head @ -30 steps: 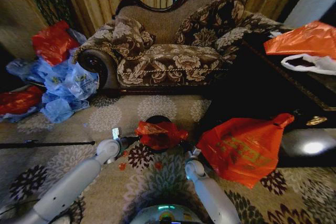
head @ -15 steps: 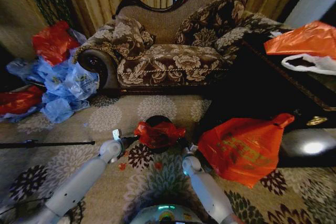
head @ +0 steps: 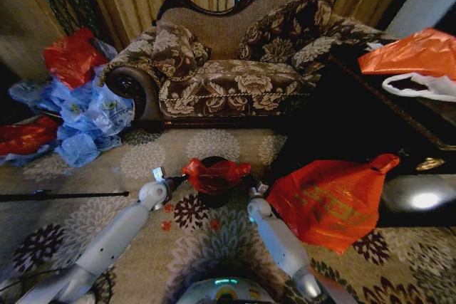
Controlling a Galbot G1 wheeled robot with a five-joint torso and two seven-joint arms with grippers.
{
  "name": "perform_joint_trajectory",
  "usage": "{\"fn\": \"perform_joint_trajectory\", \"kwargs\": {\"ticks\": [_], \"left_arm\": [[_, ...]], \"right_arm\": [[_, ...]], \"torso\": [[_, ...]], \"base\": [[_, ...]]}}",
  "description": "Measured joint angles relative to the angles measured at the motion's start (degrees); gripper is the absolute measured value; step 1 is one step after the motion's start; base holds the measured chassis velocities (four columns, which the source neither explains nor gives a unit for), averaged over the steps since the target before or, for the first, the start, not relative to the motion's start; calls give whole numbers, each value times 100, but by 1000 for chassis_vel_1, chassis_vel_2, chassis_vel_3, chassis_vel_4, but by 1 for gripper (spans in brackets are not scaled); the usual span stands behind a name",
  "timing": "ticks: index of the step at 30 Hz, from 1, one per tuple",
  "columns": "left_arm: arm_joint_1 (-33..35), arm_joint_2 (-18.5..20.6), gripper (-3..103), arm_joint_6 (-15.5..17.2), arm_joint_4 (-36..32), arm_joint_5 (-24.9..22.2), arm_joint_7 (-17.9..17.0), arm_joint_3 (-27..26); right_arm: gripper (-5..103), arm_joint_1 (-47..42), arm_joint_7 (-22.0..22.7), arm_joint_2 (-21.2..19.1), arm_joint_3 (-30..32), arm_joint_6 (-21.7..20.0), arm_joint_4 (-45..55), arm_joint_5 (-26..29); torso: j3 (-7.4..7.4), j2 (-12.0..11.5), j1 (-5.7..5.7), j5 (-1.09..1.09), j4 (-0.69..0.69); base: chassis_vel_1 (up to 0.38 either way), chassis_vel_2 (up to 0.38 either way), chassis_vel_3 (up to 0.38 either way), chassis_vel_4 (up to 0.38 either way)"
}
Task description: Place a garbage bag over the trash bin.
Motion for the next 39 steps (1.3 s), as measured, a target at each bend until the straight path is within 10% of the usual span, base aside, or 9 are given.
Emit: {"fn": "perform_joint_trajectory", "kwargs": {"ticks": [20, 31, 39], "left_arm": [[101, 83, 0, -57, -39, 134, 195, 23], [104, 389, 0, -57, -145, -11, 244, 8], [112, 454, 0, -55, -180, -41, 244, -11]], "right_arm": [[-2, -514, -449, -339, 28, -273, 554, -689], [40, -1439, -1162, -935, 127, 279, 1296, -2371], [68, -1561, -1564, -1097, 189, 776, 1519, -2604]], "torso": [[-1, 0, -1, 0, 0], [-1, 0, -1, 0, -2], [-1, 0, -1, 0, -1]], "base": [[0, 0, 0, 0], [0, 0, 0, 0], [0, 0, 0, 0]]}}
